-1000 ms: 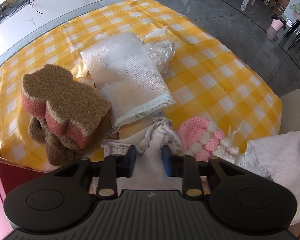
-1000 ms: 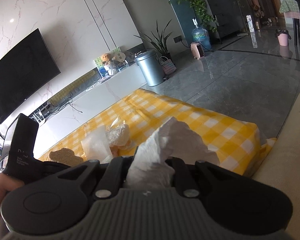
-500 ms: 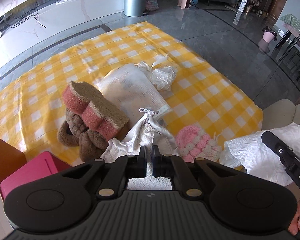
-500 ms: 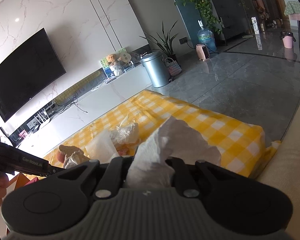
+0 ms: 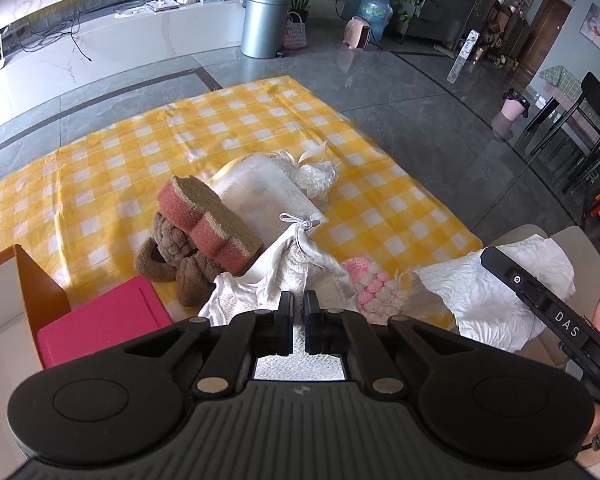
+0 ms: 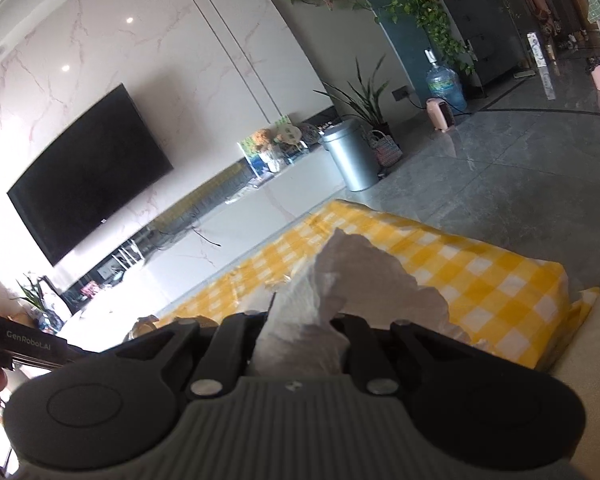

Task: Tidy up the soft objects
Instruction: 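Grasp the cream bib with the left gripper and drop it into the white box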

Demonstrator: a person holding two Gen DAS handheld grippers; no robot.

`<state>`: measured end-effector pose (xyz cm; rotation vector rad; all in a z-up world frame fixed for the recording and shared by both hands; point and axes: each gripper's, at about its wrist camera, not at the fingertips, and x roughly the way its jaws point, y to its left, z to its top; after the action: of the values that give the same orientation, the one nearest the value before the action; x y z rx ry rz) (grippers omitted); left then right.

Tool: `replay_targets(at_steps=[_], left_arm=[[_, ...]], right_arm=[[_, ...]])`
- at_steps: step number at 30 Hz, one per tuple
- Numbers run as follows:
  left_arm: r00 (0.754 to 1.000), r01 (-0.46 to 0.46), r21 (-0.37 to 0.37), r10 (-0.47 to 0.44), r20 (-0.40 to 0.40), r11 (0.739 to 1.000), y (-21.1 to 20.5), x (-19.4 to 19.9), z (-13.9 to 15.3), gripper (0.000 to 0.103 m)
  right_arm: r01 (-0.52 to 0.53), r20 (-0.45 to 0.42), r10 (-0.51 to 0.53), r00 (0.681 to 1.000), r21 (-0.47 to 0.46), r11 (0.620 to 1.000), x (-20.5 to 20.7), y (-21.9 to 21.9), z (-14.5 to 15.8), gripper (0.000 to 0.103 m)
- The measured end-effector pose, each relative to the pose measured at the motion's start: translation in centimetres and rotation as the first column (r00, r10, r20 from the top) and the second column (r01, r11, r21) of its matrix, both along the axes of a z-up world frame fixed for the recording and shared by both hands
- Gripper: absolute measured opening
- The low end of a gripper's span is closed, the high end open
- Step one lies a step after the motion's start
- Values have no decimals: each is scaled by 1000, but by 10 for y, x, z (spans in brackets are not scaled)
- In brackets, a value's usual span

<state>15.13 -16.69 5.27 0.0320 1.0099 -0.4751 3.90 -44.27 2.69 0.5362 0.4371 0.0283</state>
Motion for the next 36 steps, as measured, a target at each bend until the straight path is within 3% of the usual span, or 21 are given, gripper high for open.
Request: replay_targets(at_steps=[6, 9, 12, 15, 18, 25, 29, 36], left_arm=[[996, -31, -11, 32, 78, 999, 42, -34, 40, 5], [992, -69, 55, 62, 114, 996, 72, -54, 54, 5], [983, -126, 109, 109, 151, 986, 106, -71, 63, 5], [971, -193, 153, 166, 169, 969, 143, -81, 63, 5], [959, -260, 166, 234, 162, 951, 177, -84, 53, 5], [943, -334, 148, 328, 60, 931, 231, -76, 6, 5], [949, -312, 192, 316, 8, 930, 241, -75, -23, 5], [944, -286, 253, 317, -90, 924, 242, -68, -62, 5]], right_arm=[[-125, 118, 123, 985, 11, 992, -6, 25, 29, 8], [-197, 164, 197, 967, -13, 980, -3, 46, 49, 8], [-278, 221, 281, 934, -49, 959, -7, 75, 69, 8], [-392, 275, 393, 877, -63, 918, -9, 109, 86, 8], [-513, 287, 519, 805, -102, 852, -5, 155, 98, 8], [-711, 170, 732, 660, -173, 682, 4, 267, 83, 8], [-752, 100, 773, 627, -182, 633, 8, 295, 67, 8], [-765, 57, 784, 619, -186, 617, 18, 305, 58, 8]])
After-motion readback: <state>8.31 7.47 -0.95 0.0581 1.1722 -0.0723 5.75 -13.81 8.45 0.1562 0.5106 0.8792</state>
